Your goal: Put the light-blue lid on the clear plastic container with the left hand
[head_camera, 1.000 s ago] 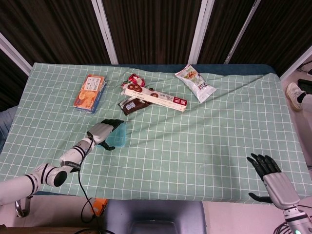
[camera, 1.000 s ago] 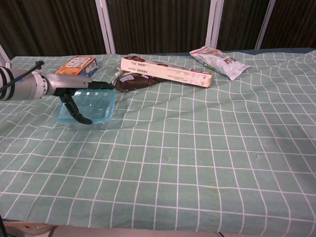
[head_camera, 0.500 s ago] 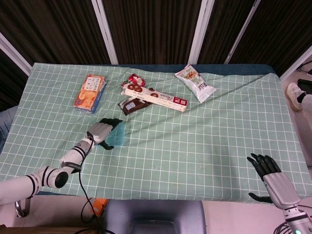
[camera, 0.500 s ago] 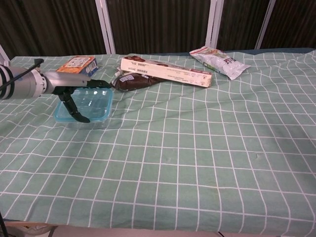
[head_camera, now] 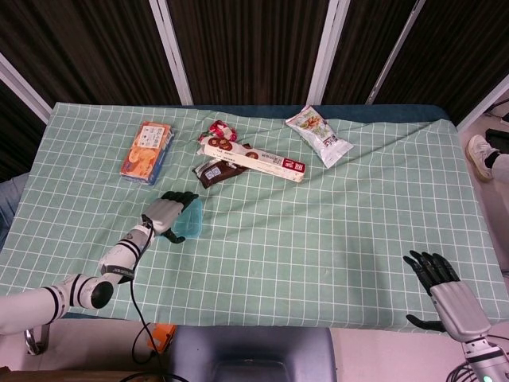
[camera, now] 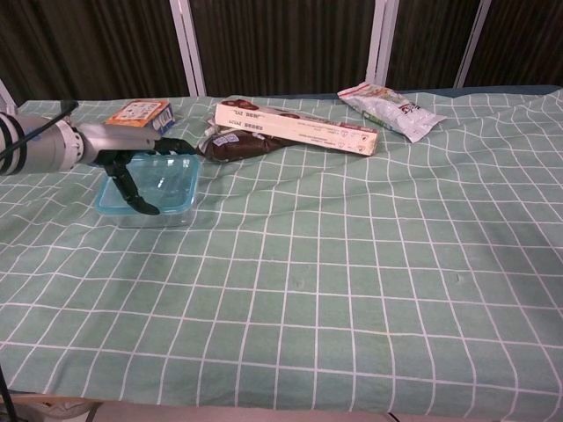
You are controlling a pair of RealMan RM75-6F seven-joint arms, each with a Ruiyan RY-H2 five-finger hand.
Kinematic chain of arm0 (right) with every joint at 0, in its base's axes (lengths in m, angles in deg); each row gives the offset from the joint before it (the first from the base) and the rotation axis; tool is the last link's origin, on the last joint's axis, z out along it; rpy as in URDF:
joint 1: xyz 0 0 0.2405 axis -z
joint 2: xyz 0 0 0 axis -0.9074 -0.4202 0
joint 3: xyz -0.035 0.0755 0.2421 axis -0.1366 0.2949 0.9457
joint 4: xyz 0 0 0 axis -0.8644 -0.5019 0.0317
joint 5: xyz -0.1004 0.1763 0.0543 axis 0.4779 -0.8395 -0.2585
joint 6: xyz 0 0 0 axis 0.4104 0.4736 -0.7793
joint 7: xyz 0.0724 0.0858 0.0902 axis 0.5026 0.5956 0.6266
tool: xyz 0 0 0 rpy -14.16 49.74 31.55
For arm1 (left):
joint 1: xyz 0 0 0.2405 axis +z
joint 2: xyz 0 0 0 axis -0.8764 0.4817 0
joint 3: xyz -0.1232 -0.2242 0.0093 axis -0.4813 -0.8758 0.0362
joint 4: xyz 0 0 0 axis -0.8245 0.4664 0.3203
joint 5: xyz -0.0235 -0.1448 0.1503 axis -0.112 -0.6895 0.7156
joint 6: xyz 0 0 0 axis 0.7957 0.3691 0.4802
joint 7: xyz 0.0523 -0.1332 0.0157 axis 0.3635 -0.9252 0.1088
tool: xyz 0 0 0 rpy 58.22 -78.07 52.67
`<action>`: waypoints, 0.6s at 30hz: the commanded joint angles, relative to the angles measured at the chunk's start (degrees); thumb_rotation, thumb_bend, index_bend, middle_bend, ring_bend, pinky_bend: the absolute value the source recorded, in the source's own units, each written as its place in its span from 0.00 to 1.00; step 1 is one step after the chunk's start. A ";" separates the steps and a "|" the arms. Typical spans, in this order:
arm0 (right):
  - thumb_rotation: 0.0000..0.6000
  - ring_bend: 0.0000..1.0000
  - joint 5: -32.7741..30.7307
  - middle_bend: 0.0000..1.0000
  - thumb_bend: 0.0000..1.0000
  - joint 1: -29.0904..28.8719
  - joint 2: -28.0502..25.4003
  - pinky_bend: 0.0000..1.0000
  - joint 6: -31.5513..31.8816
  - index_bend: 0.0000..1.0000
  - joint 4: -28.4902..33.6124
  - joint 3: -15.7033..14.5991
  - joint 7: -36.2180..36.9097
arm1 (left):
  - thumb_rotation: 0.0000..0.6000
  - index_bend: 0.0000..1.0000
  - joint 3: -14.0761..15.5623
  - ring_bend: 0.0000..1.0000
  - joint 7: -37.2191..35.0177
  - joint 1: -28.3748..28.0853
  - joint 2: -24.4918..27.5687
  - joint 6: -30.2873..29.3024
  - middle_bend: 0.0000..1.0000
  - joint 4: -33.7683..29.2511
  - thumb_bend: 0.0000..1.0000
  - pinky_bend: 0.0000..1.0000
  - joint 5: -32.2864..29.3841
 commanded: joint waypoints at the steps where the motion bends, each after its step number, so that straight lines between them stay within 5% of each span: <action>1: 1.00 0.00 0.00 0.17 0.18 0.03 -0.03 0.00 0.06 0.01 0.01 -0.01 0.10 | 1.00 0.00 -0.58 0.00 0.08 0.52 -0.43 -2.09 0.00 -0.25 0.19 0.00 0.42; 11: 1.00 0.00 0.05 0.18 0.18 0.06 0.06 0.00 0.14 0.01 -0.03 0.02 0.03 | 1.00 0.00 -1.34 0.00 0.25 2.13 -0.02 -5.02 0.00 -1.69 0.20 0.00 3.09; 18: 1.00 0.00 0.18 0.18 0.18 -0.05 0.23 0.00 -0.15 0.01 -0.05 -0.07 -0.44 | 1.00 0.00 1.00 0.00 5.11 5.79 4.15 -13.38 0.02 -10.19 0.21 0.00 7.64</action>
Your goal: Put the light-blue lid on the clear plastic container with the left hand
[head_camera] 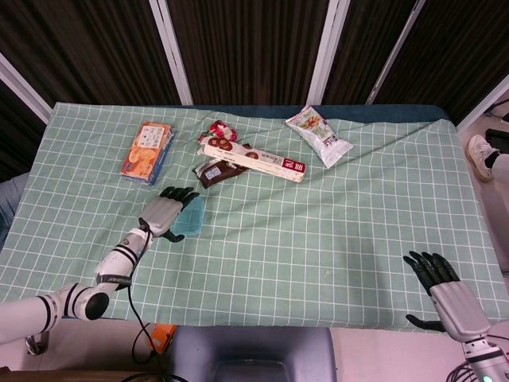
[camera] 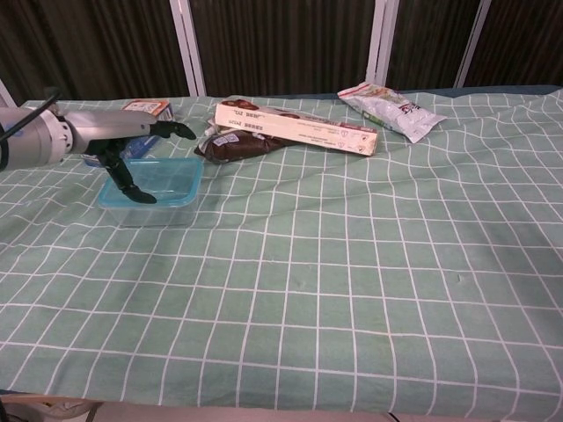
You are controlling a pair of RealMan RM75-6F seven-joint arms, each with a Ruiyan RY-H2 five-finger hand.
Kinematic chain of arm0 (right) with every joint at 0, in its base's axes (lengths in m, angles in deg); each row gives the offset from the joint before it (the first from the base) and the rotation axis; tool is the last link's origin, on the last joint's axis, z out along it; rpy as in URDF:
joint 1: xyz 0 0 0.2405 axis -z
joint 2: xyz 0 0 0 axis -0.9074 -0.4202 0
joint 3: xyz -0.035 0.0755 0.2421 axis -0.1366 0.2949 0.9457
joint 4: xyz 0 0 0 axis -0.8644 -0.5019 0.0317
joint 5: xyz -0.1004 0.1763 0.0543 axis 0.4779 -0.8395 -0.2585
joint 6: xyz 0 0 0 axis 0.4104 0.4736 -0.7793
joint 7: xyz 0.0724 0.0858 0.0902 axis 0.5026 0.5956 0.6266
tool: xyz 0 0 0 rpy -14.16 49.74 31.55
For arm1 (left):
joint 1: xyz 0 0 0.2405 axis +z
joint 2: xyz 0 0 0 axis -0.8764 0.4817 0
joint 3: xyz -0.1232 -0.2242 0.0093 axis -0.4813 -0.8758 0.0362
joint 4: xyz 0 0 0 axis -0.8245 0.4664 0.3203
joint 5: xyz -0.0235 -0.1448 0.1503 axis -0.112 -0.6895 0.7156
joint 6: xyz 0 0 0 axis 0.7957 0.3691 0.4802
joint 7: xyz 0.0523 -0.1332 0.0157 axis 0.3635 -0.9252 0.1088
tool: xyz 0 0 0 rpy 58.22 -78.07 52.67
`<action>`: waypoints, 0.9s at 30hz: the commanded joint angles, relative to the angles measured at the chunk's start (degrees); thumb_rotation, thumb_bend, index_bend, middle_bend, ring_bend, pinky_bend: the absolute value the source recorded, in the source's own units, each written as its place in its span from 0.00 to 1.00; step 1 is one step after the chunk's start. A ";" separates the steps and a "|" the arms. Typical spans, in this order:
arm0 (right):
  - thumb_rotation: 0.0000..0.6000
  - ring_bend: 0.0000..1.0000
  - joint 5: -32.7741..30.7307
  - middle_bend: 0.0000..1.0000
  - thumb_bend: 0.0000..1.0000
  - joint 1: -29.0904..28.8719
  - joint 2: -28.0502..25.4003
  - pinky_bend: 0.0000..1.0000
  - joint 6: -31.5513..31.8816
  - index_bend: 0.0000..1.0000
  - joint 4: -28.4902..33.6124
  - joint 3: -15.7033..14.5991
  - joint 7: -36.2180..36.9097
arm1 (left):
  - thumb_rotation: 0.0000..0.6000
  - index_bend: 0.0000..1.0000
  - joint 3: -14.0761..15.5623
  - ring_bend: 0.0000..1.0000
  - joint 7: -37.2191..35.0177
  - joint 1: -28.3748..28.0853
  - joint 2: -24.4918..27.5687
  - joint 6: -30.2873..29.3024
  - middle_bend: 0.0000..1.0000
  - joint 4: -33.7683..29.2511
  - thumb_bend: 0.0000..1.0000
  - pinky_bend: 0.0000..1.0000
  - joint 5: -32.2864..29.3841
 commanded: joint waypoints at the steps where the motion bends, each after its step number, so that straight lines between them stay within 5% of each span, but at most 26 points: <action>1: 1.00 0.00 0.19 0.18 0.18 -0.05 0.08 0.00 -0.18 0.01 0.07 -0.14 -0.34 | 1.00 0.00 1.87 0.00 3.24 2.92 2.31 -5.40 0.04 -4.46 0.22 0.00 2.78; 5: 1.00 0.00 0.72 0.18 0.18 0.06 0.24 0.00 0.00 0.01 0.18 -0.38 -0.88 | 1.00 0.00 3.06 0.00 5.45 5.08 1.96 -8.70 0.10 -4.73 0.27 0.00 3.94; 12: 1.00 0.00 1.21 0.18 0.18 0.28 0.29 0.00 0.56 0.01 0.14 -0.54 -0.88 | 1.00 0.00 3.32 0.00 6.05 6.71 -0.22 -7.83 0.03 -0.77 0.38 0.00 3.23; 27: 1.00 0.00 1.18 0.18 0.18 0.24 0.21 0.00 0.53 0.01 0.16 -0.56 -0.73 | 1.00 0.00 1.85 0.00 6.38 7.31 -1.37 -4.78 0.09 1.61 0.38 0.00 2.42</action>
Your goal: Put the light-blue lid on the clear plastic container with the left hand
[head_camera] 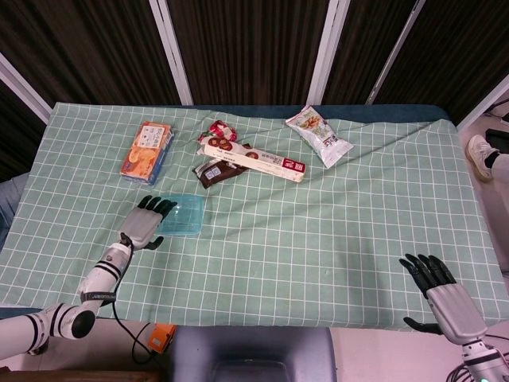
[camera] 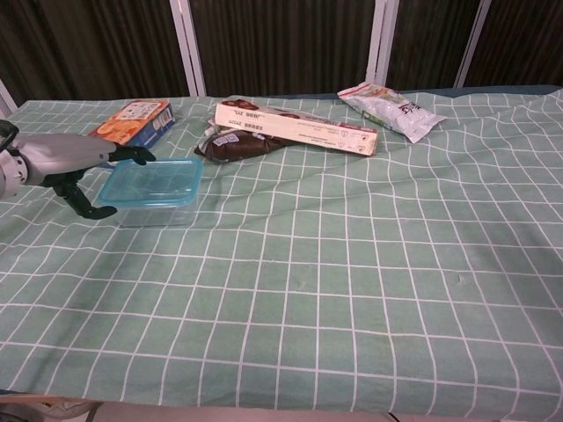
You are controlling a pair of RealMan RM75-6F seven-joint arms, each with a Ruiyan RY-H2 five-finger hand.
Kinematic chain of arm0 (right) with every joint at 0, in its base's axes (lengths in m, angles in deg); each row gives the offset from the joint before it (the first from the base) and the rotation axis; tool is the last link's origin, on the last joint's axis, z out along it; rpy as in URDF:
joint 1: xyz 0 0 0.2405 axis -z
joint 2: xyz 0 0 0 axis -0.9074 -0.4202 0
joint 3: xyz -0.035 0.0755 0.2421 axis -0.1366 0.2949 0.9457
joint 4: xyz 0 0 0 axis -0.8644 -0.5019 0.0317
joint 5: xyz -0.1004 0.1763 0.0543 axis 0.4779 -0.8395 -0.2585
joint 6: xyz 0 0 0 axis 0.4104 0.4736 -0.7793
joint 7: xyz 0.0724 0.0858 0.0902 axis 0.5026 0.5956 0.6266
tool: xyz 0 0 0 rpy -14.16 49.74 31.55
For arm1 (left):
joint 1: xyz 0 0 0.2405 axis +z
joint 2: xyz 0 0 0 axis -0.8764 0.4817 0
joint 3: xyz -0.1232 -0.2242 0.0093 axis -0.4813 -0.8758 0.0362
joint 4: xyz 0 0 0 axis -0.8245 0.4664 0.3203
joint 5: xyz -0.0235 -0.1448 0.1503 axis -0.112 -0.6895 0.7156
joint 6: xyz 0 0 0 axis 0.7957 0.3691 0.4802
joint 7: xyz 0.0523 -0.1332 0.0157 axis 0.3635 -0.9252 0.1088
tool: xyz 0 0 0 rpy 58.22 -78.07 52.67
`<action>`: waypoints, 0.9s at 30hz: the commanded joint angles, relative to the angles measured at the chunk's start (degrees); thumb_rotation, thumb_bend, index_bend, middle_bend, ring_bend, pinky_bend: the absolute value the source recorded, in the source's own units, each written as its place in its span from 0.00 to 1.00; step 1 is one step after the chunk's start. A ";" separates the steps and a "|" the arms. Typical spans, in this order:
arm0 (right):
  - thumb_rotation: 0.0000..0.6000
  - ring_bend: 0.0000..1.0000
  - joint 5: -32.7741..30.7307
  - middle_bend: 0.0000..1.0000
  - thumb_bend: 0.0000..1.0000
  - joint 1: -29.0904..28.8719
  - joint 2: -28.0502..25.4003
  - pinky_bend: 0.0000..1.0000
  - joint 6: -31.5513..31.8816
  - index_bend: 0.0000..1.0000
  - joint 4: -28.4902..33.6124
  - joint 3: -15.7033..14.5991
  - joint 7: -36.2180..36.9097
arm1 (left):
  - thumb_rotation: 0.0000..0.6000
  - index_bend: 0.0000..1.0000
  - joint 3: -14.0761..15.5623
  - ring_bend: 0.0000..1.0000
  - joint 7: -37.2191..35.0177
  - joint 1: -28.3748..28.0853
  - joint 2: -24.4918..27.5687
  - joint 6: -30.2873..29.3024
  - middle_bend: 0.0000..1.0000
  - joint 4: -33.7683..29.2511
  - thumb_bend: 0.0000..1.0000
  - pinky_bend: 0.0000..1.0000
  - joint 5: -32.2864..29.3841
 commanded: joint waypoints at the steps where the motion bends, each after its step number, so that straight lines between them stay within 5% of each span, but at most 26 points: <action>1: 1.00 0.00 -0.02 0.18 0.18 0.00 0.00 0.00 0.01 0.01 -0.01 0.01 0.04 | 1.00 0.00 -0.24 0.00 -0.02 0.05 -0.05 0.32 0.10 0.13 0.38 0.00 -0.12; 27: 1.00 0.00 -0.13 0.18 0.18 -0.15 0.03 0.00 -0.19 0.01 -0.08 0.08 0.11 | 1.00 0.00 -0.14 0.00 3.57 -1.11 -0.85 5.02 0.23 0.85 0.52 0.00 -4.58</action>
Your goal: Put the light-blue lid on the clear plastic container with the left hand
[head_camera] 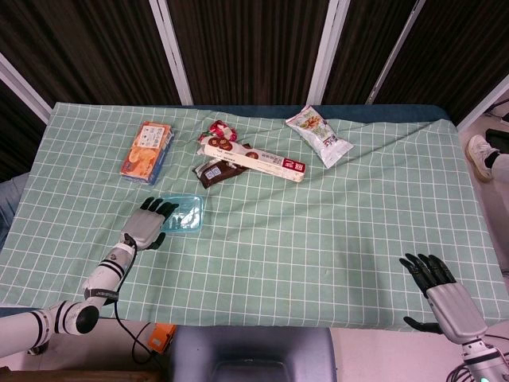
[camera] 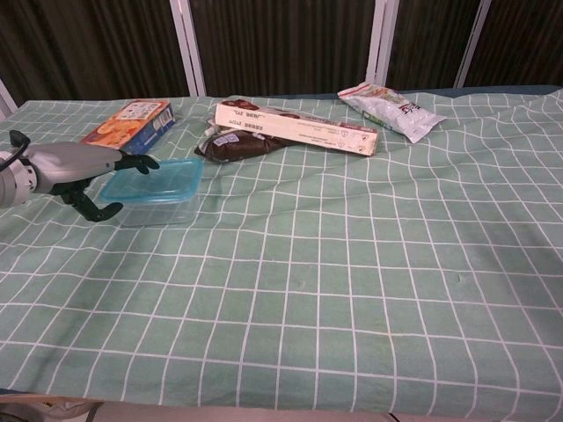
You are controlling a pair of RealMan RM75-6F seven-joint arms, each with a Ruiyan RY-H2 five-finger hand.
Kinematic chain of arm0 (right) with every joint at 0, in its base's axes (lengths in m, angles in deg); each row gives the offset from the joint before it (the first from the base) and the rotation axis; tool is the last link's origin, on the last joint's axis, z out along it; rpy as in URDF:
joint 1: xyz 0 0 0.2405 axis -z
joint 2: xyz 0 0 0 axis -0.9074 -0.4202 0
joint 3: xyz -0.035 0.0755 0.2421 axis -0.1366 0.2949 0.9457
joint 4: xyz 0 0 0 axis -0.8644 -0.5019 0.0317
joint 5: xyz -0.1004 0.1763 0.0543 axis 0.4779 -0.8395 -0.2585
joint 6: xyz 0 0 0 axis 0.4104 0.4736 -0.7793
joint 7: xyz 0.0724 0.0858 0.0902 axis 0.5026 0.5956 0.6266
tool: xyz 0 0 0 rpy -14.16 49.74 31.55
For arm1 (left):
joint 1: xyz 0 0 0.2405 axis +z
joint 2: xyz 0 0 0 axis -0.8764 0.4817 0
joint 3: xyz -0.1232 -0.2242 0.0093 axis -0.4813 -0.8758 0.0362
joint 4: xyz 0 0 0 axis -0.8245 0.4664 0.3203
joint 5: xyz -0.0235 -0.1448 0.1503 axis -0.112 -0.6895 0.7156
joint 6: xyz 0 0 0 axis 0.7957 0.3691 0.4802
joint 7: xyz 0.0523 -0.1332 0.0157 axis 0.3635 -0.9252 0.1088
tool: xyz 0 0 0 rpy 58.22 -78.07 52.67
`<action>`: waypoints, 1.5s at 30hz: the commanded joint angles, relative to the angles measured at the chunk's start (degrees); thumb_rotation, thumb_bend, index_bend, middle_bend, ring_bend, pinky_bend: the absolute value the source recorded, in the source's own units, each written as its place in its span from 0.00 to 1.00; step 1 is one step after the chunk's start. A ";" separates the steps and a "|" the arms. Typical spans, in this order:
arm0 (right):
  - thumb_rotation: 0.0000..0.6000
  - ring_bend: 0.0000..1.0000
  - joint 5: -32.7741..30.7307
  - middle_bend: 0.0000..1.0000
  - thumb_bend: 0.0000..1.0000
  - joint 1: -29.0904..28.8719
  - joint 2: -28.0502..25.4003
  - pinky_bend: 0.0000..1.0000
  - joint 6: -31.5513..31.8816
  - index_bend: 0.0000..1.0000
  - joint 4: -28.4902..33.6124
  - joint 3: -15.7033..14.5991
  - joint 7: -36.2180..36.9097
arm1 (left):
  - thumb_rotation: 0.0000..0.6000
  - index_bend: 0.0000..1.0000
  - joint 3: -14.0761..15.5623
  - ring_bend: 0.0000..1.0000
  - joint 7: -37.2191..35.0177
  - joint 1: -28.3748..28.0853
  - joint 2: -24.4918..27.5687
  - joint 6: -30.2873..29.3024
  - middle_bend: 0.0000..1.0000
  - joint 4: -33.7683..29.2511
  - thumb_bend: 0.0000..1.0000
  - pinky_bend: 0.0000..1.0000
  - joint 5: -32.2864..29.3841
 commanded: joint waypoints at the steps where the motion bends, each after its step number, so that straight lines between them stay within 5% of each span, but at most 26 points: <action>1: 1.00 0.00 -0.01 0.18 0.18 0.00 0.00 0.00 0.00 0.01 0.00 0.00 0.00 | 1.00 0.00 0.02 0.00 0.09 -0.07 0.05 0.09 0.24 -0.07 0.52 0.00 -0.17; 11: 1.00 0.00 0.06 0.18 0.18 0.08 0.02 0.00 0.10 0.01 0.04 -0.06 -0.11 | 1.00 0.00 0.48 0.00 2.07 -0.93 0.92 0.34 0.26 -1.45 0.52 0.00 -3.07; 23: 1.00 0.00 0.11 0.18 0.18 0.10 0.01 0.00 0.11 0.01 0.10 -0.11 -0.21 | 1.00 0.00 -1.92 0.00 -5.30 2.57 3.86 -7.67 0.18 -6.00 0.57 0.00 9.77; 45: 1.00 0.00 0.31 0.18 0.18 0.10 0.41 0.00 -0.11 0.01 0.07 -0.24 -1.16 | 1.00 0.00 2.79 0.00 -6.13 9.24 5.21 -12.55 0.24 -10.11 0.56 0.00 20.26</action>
